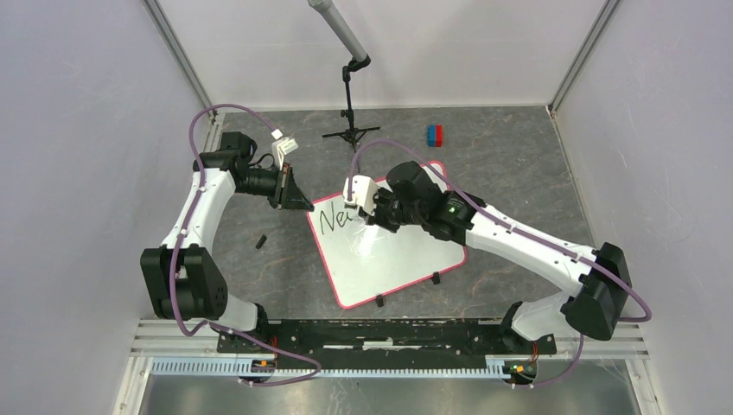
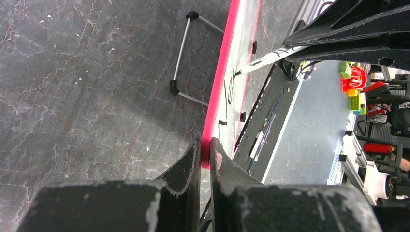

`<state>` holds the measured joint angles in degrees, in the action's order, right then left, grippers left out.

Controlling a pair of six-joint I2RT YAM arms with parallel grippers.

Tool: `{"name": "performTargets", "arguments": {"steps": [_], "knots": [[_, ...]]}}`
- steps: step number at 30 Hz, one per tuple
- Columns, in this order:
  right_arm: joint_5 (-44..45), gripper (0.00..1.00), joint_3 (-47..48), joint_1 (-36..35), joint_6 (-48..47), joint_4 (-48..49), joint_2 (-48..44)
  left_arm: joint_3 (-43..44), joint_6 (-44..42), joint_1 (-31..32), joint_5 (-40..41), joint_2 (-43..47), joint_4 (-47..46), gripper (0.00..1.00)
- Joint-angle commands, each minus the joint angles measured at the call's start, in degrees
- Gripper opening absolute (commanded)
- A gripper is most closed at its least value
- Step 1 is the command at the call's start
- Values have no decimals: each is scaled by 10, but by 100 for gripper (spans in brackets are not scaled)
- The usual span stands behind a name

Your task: Write a sentence on the whiteboard

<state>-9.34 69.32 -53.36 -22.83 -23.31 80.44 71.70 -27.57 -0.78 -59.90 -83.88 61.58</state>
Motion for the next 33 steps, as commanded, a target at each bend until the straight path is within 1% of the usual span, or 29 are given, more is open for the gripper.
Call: {"name": "performTargets", "arguments": {"steps": [1, 9, 20, 24, 33], "knots": [[27, 0, 44, 18, -7, 0, 13, -2, -12, 10, -8, -1, 4, 2], [18, 0, 52, 30, -9, -3, 22, 0, -13, 10, -9, -8, 4, 2], [-4, 0, -19, 30, 2, -5, -15, -2, -14, 10, -9, -6, 4, 2], [-5, 0, -30, 30, 0, -8, -20, -3, -14, 10, -9, -7, 4, 2], [13, 0, 15, 32, -10, -10, -6, -4, -13, 10, -8, -5, 4, 2]]}}
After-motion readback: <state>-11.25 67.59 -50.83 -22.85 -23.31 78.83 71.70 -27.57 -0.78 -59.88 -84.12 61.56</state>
